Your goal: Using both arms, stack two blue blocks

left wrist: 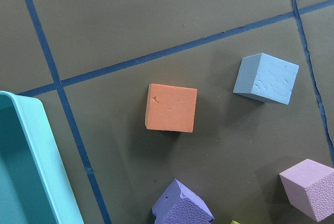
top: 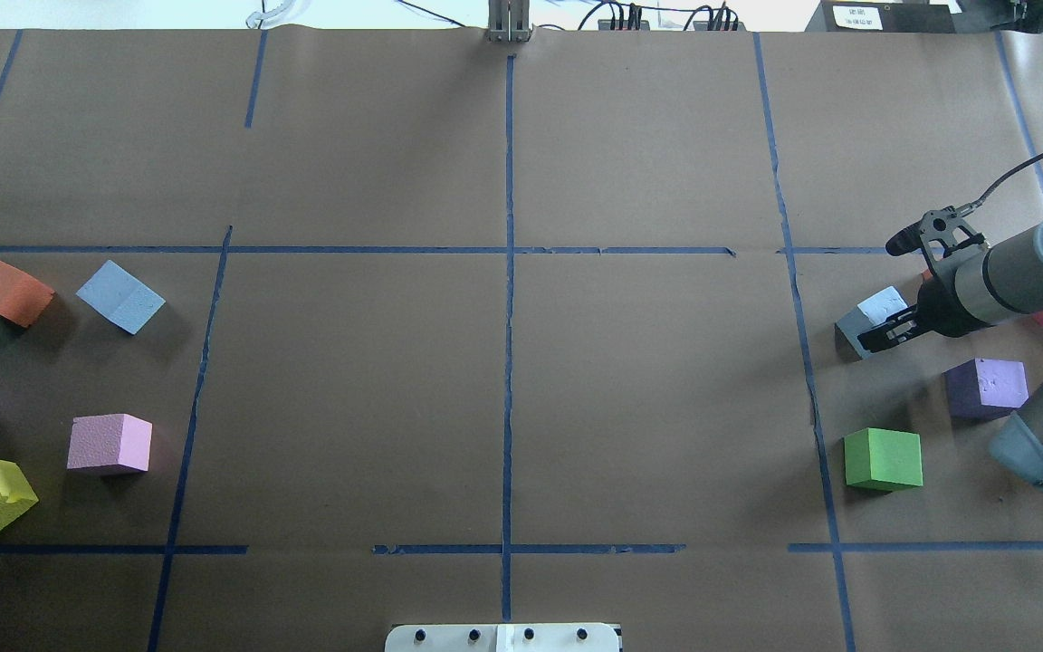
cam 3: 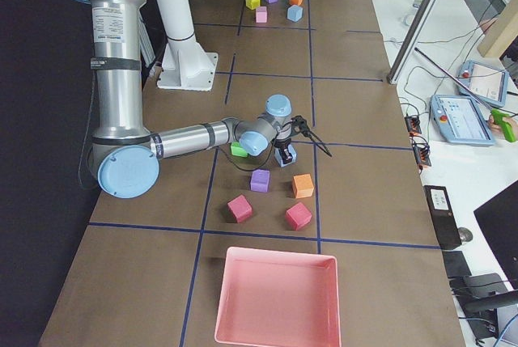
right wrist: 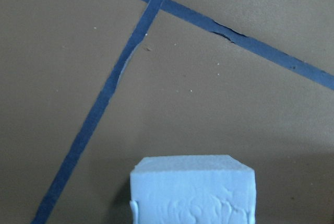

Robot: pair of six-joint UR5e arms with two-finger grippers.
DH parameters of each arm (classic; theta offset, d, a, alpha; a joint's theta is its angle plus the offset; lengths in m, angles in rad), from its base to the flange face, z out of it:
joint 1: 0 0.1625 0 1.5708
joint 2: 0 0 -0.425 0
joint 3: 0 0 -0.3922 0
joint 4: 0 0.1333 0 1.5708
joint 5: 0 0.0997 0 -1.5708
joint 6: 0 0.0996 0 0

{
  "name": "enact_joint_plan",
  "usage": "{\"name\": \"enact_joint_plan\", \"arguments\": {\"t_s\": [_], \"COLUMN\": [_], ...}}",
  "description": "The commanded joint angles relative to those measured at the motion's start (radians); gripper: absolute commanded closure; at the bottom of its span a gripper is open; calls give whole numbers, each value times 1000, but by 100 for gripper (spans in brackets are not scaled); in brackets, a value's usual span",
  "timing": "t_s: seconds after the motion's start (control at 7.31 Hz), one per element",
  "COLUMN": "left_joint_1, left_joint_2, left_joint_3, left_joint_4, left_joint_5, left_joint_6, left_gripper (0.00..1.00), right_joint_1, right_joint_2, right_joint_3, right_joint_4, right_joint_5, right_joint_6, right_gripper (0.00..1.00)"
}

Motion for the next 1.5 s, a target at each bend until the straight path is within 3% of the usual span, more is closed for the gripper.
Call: {"name": "enact_joint_plan", "arguments": {"t_s": [0.0,0.27,0.41,0.55,0.68,0.82,1.09,1.37], "left_joint_1": [0,6,6,21,25,25,26,25], "left_joint_2": [0,-1,-1,-1,-1,-1,-1,-1], "left_joint_3": [-3,6,5,8,8,11,11,10], "left_joint_4": [0,3,0,2,0,0,-2,-6], "left_joint_5": [0,0,1,3,9,11,14,11], "left_joint_6": [0,-2,-2,-3,-3,-3,5,5], "left_gripper": [0,0,0,0,0,0,0,0], "right_joint_1": [-2,-107,-191,-285,-312,-336,-385,-390], "right_joint_2": [85,312,429,541,628,717,752,760], "right_joint_3": [21,14,12,2,-43,-142,-218,-238], "right_joint_4": [-6,-9,-91,-236,-329,-334,-336,-336], "right_joint_5": [49,62,-26,-168,-211,-234,-300,-299], "right_joint_6": [137,576,744,783,828,919,951,950], "right_gripper": [100,100,100,100,100,100,99,97]}}
